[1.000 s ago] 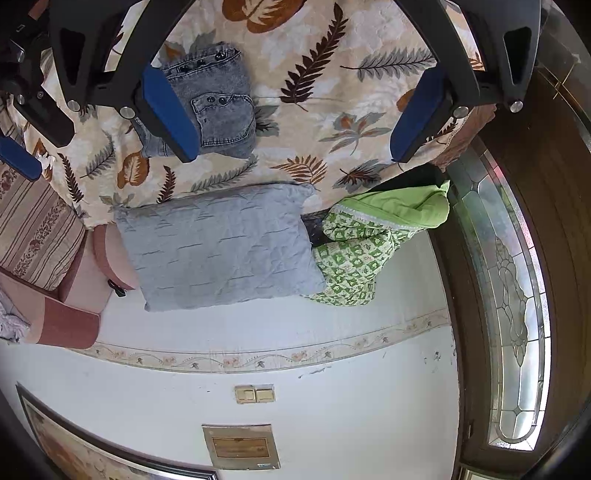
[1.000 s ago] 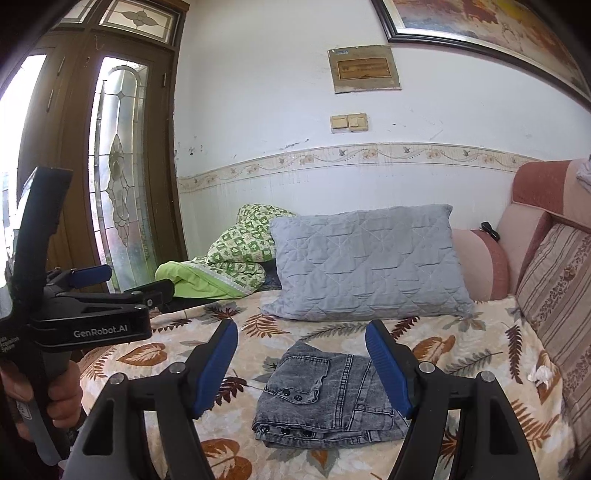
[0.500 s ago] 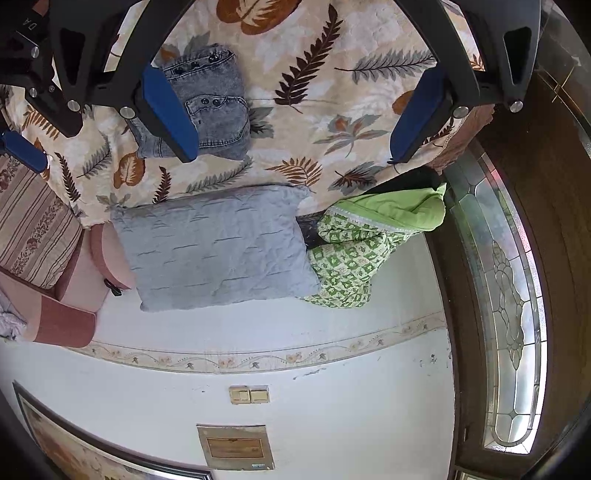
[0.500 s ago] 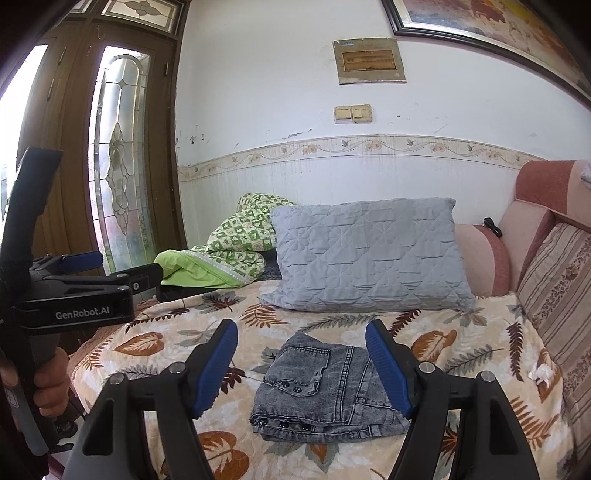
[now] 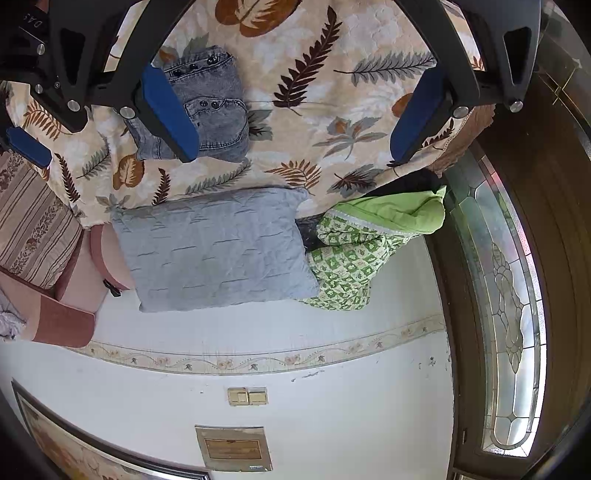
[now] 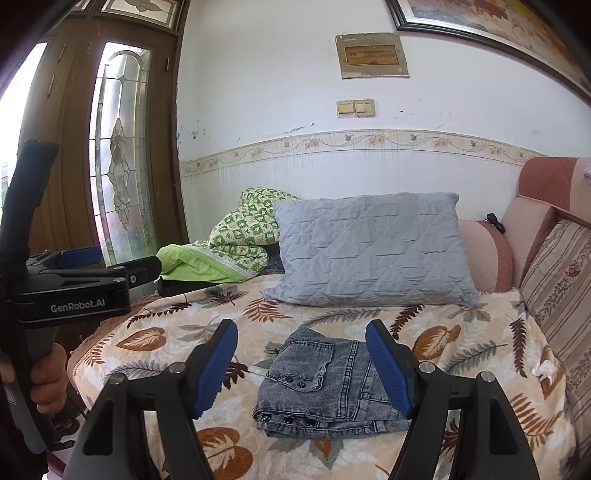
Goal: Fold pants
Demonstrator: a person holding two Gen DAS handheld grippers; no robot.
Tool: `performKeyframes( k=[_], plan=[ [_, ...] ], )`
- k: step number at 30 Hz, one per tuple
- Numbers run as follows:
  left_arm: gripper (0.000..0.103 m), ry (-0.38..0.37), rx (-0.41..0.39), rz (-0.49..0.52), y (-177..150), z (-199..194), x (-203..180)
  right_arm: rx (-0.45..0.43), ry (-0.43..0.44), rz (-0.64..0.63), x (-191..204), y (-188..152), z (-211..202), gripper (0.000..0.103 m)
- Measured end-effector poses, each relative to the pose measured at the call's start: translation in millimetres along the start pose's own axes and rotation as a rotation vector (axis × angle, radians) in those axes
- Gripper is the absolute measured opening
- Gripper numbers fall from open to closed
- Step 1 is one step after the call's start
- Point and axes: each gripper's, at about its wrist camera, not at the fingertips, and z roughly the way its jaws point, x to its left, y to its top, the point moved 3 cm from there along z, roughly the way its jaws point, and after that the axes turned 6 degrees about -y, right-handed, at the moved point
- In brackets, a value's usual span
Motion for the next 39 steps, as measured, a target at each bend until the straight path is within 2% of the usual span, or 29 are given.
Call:
performKeyframes(
  k=[23,39],
  plan=[
    [0.103,-0.014,-0.037,0.01,7.2,-20.6,-13.9,0.007,-0.002,0.028,-12.1,-3.2,-0.4,0.075],
    [0.103,-0.015,-0.089,0.011,14.5,-60.8,-15.0,-0.051,-0.007,0.014,-3.1,7.6,-35.8,0.075]
  ],
)
